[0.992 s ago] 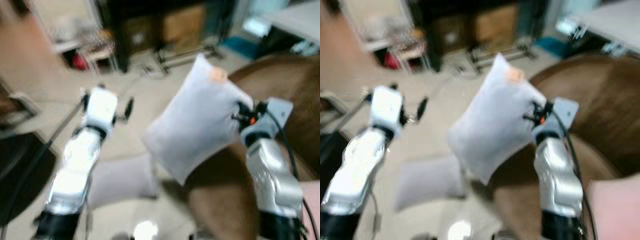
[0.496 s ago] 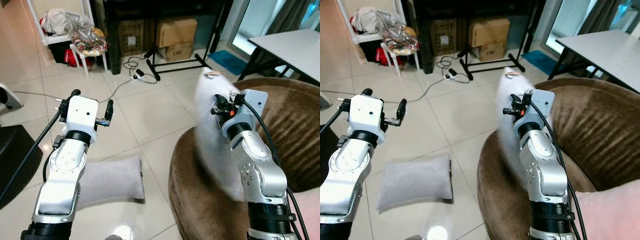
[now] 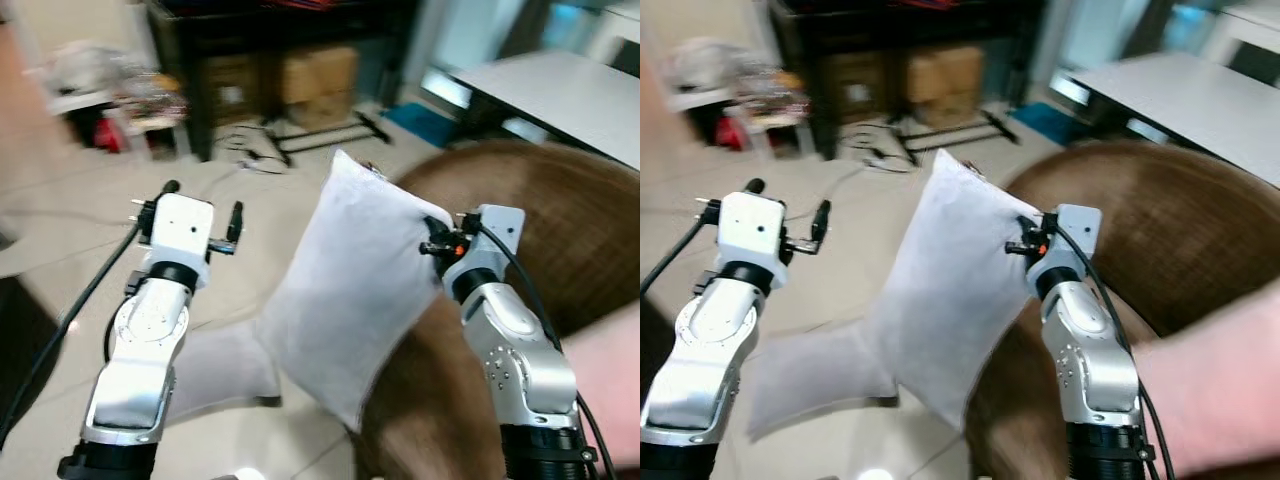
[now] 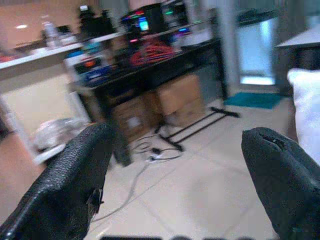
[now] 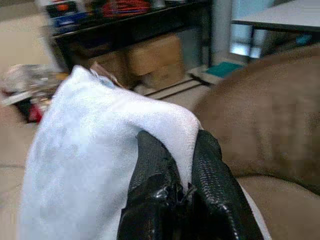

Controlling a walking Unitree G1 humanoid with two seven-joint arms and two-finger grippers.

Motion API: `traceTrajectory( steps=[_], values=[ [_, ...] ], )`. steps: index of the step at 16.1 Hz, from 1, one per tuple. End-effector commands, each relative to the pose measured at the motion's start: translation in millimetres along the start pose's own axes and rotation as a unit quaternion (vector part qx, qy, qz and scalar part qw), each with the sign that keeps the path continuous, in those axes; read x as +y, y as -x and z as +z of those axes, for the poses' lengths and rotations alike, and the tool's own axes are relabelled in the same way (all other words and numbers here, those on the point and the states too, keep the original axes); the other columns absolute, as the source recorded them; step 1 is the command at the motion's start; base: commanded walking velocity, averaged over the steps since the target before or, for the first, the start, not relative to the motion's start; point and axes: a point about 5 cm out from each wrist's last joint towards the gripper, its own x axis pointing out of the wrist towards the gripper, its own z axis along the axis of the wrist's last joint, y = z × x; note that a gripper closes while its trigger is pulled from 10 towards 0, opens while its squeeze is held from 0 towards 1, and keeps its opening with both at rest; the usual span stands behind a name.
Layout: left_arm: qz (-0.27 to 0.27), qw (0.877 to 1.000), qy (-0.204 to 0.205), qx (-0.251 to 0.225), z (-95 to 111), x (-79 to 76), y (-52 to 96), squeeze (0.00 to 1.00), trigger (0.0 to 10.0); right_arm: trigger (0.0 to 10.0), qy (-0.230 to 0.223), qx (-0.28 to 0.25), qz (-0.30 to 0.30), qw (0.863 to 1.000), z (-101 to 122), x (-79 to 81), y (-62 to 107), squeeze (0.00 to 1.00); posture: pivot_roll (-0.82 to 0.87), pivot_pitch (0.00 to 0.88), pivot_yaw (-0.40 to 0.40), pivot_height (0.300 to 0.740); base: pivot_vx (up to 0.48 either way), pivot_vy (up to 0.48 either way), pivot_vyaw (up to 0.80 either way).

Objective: Move the pillow to the sofa from floor

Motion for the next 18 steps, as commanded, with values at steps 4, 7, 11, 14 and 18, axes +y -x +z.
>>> traceTrajectory(
  steps=[4, 7, 11, 14, 18],
  values=[
    [-0.004, 1.0, -0.006, 0.001, -1.6, -4.8, -2.3, 0.19, 10.0, 10.0, 0.019, -0.043, -0.013, 0.999, 17.9, -5.6, 2.7, 0.0, -0.1, 0.0, -0.067, 0.74, 0.0, 0.0, -0.8],
    [0.006, 1.0, 0.005, 0.0, -3.4, -5.9, -0.5, 0.18, 10.0, 10.0, 0.03, -0.044, -0.007, 0.999, 22.6, -5.0, -1.6, 0.0, -0.1, 0.0, -0.081, 0.74, 0.0, 0.0, -0.8],
    [0.014, 1.0, 0.006, -0.003, -3.3, -3.0, 0.0, 0.19, 10.0, 10.0, 0.028, -0.04, -0.004, 0.999, 21.8, -4.5, -3.9, 0.0, -0.09, 0.0, -0.092, 0.74, 0.0, 0.0, -0.8],
    [0.012, 1.0, 0.014, -0.007, -2.5, 5.1, -1.5, 0.2, 10.0, 10.0, 0.02, -0.029, 0.035, 0.999, 15.9, 6.5, -2.7, 0.0, -0.1, 0.0, -0.074, 0.74, 0.0, 0.0, -0.48],
    [-0.021, 1.0, 0.013, -0.003, -4.3, 4.4, 2.0, 0.21, 10.0, 10.0, 0.022, -0.028, 0.06, 0.998, 14.1, 12.0, -0.9, 0.0, -0.11, 0.0, -0.036, 0.74, 0.0, 0.0, 0.0]
  ],
)
